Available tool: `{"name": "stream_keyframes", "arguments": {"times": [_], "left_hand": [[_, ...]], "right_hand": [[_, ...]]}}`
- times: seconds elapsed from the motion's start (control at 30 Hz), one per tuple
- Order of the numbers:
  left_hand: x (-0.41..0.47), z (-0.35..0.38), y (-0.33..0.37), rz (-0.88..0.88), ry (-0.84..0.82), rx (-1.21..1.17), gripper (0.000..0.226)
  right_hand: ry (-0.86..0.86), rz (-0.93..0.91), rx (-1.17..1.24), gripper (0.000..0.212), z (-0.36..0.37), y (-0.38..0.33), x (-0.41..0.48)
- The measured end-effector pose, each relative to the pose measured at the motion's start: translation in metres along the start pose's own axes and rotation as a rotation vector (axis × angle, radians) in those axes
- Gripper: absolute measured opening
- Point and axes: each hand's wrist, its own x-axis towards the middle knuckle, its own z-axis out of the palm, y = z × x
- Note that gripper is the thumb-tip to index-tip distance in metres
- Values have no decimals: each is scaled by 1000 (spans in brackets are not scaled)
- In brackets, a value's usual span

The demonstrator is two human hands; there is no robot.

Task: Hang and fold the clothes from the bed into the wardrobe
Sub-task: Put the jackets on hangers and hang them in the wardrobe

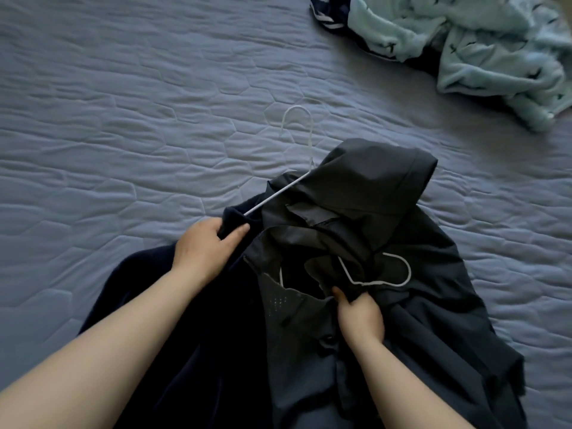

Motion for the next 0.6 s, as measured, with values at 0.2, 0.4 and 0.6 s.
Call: {"name": "stream_keyframes", "arguments": {"times": [0.2,0.4,0.6], "left_hand": [[-22,-31,43,172,-177,148,38],[-32,-54,108,174,-243,145,20],[-44,-65,179,58,-259,128,25]], "right_hand": [[93,-10,240,47,-45,8,-46],[146,-157,341,20,-134,5,-85],[188,-229,348,17,-219,11,-101]]}}
